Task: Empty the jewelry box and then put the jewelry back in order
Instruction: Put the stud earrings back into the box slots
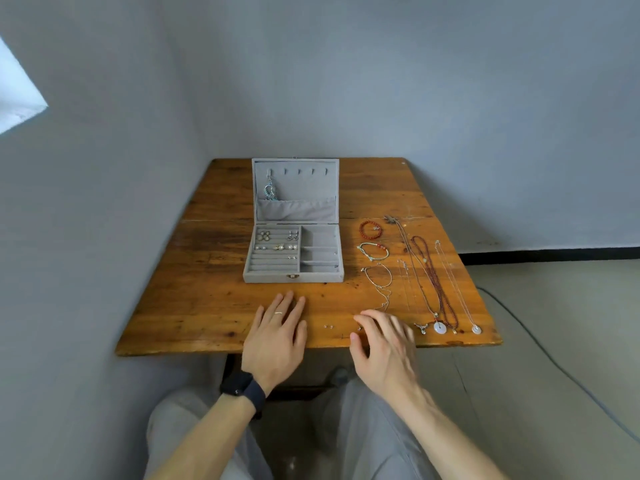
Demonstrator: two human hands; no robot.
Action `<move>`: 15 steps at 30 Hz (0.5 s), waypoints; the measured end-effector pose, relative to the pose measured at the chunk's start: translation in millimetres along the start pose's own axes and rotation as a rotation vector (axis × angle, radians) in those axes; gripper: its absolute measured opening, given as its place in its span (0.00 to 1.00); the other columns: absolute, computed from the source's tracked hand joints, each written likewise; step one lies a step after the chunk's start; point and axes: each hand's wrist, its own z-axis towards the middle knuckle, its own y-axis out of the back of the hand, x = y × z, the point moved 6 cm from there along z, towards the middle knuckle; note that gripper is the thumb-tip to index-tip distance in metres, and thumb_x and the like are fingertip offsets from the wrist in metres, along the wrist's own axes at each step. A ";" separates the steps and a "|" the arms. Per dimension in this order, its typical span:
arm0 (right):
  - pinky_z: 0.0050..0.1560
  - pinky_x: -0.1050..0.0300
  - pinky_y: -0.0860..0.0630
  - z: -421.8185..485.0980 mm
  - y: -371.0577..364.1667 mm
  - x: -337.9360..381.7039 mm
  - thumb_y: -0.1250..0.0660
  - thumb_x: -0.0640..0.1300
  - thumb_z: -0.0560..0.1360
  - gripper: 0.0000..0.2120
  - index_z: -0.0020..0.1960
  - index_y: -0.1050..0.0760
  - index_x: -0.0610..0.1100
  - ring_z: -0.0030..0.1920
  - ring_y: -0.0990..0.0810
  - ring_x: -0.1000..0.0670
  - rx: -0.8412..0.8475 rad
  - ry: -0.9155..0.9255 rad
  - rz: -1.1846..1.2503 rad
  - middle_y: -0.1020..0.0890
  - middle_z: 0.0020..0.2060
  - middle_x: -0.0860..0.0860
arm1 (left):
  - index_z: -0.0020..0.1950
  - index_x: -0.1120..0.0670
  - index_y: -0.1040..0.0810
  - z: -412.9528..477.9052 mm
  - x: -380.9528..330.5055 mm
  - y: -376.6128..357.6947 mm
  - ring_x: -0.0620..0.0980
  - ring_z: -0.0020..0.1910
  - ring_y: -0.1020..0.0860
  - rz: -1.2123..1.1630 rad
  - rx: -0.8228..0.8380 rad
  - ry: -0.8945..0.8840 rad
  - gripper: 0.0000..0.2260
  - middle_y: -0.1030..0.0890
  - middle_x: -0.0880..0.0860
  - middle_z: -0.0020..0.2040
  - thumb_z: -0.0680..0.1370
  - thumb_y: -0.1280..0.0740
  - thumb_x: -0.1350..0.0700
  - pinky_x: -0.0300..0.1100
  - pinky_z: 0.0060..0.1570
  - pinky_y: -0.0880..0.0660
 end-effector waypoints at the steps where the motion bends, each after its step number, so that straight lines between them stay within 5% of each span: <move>1: 0.57 0.51 0.29 1.9 1.7 1.7 0.40 0.55 0.77 0.17 0.59 0.20 0.50 0.59 0.23 0.51 0.016 0.006 -0.015 0.20 0.58 0.54 | 0.80 0.46 0.40 -3.5 -0.1 -5.8 0.50 0.79 0.42 0.042 0.020 0.017 0.23 0.39 0.49 0.79 0.85 0.51 0.44 0.52 0.77 0.48; 4: 0.55 0.50 0.27 8.2 6.7 6.0 0.38 0.55 0.75 0.17 0.58 0.19 0.49 0.58 0.22 0.49 0.061 0.011 -0.057 0.19 0.57 0.53 | 0.81 0.44 0.46 -4.4 0.9 -10.7 0.48 0.80 0.47 0.084 0.048 0.033 0.25 0.44 0.46 0.81 0.83 0.59 0.43 0.51 0.78 0.53; 15: 0.53 0.50 0.26 31.7 8.5 44.2 0.27 0.54 0.74 0.06 0.49 0.15 0.54 0.57 0.25 0.52 0.119 0.060 -0.041 0.17 0.50 0.59 | 0.81 0.44 0.46 -5.6 3.0 -14.2 0.48 0.81 0.49 0.073 0.077 0.041 0.24 0.45 0.47 0.81 0.84 0.58 0.43 0.52 0.79 0.55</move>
